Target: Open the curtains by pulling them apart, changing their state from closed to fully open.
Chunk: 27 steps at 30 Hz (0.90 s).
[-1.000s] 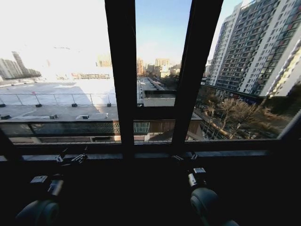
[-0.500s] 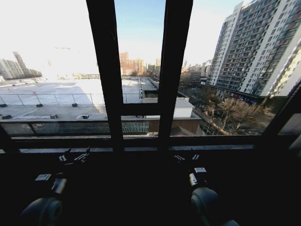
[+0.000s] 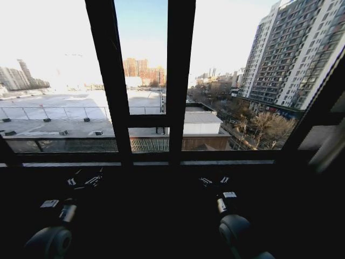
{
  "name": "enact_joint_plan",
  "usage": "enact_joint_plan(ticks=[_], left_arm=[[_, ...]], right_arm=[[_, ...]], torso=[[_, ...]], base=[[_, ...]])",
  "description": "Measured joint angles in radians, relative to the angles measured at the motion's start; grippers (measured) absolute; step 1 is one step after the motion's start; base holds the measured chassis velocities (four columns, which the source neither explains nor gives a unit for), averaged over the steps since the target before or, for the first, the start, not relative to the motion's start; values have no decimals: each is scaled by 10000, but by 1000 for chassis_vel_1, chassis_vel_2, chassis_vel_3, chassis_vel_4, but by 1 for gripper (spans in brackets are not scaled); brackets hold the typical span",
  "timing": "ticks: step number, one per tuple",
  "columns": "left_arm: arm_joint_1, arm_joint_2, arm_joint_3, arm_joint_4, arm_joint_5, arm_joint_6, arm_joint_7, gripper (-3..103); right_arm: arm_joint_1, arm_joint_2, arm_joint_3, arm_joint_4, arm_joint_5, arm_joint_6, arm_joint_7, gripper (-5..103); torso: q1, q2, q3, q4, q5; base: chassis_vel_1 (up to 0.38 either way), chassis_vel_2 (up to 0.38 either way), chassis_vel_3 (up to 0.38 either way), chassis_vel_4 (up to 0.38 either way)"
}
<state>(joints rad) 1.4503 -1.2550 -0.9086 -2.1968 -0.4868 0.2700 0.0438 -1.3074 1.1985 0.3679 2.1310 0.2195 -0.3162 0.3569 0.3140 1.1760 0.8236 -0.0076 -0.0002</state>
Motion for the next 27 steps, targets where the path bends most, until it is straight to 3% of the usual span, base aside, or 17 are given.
enact_joint_plan(ticks=[16, 27], left_arm=[[27, 42, -57, -40, -31, -143, 0, 100], [16, 2, -12, 36, -38, -223, -7, 100]], right_arm=[[-42, 18, -23, 19, -76, 209, 31, 100], [-102, 33, -64, -38, -402, 284, -21, 100]], torso=[[-8, 5, -4, 0, 5], [11, -6, 4, -4, 6]], base=[[56, -346, -57, 343], [33, -14, -35, 3]])
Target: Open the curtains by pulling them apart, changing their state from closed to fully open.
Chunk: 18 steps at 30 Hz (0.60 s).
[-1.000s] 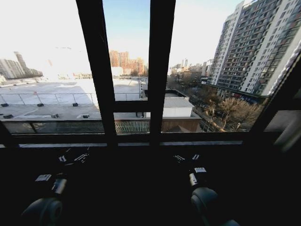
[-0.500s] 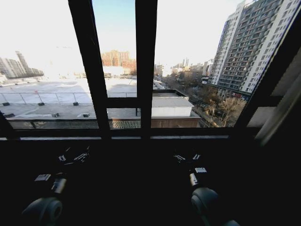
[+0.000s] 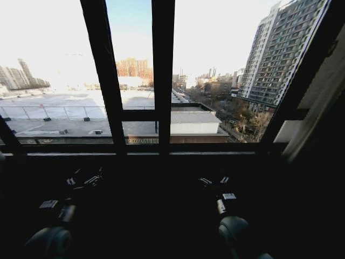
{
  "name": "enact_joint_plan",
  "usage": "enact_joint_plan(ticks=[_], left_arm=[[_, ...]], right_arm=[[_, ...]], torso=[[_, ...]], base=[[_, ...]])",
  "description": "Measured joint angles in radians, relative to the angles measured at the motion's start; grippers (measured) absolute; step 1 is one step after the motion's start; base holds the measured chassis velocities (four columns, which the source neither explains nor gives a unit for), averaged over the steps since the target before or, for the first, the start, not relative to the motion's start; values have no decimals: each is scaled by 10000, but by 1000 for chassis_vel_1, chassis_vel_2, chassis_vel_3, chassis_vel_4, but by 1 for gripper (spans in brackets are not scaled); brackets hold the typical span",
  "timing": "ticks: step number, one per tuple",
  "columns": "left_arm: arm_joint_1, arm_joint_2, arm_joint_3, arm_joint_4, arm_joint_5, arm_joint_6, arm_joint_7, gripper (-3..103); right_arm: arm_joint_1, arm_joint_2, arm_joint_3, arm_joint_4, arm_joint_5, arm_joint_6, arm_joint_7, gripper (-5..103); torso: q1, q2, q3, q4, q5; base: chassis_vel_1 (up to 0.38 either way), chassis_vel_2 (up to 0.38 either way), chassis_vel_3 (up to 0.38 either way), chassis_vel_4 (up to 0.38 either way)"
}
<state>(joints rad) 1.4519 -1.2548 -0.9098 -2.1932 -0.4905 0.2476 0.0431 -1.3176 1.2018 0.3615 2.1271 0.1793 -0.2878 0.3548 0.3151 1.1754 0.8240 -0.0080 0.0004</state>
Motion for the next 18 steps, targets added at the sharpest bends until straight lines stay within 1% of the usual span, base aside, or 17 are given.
enact_joint_plan(ticks=[7, 9, 18], left_arm=[[24, -12, -50, 12, -24, -6, 0, 100], [33, -47, -54, 17, -28, -27, 0, 100], [50, -108, -63, -42, -66, -44, 1, 100]], right_arm=[[-1, 41, -37, -34, -56, -3, -14, 100], [-7, 27, -39, -39, -76, -8, -19, 100], [-40, -20, -9, 9, -96, -17, -23, 100]], torso=[[-12, 6, -4, 6, -4], [-12, 5, -4, 3, -4], [-12, 6, -4, 3, -3]], base=[[0, 0, 0, 0], [0, 0, 0, 0], [0, 0, 0, 0]])
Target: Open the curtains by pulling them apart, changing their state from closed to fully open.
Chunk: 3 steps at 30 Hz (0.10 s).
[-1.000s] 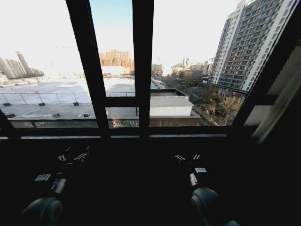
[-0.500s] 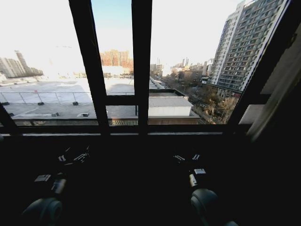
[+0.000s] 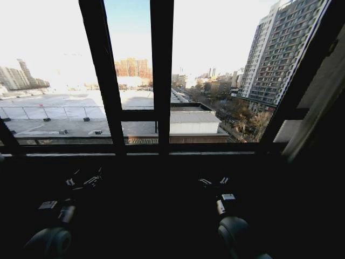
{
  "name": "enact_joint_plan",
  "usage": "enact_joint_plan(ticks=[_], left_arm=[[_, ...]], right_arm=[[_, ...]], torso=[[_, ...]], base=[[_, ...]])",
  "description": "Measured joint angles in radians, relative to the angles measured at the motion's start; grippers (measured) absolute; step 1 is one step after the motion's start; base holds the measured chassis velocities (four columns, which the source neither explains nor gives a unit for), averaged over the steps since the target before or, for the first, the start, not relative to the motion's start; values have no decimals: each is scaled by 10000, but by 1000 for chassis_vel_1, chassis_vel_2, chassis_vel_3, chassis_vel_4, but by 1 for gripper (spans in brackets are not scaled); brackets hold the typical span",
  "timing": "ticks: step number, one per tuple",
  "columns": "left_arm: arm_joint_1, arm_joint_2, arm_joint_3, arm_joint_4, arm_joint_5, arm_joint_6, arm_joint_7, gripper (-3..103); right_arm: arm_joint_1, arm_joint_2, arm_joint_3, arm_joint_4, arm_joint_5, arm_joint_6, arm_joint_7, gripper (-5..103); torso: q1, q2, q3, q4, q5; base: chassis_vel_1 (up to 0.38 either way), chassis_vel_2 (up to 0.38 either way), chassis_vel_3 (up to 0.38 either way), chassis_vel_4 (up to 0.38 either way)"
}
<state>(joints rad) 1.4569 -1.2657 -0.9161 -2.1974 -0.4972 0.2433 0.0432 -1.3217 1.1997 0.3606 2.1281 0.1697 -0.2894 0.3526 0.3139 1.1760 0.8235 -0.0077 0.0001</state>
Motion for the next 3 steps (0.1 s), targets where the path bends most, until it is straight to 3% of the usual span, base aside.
enact_joint_plan(ticks=[3], left_arm=[[132, -42, -25, -176, -231, -22, -6, 100]], right_arm=[[-21, -27, -15, 178, 242, -6, 1, 100]], torso=[[0, 0, 0, 0, 1]], base=[[0, 0, 0, 0]])
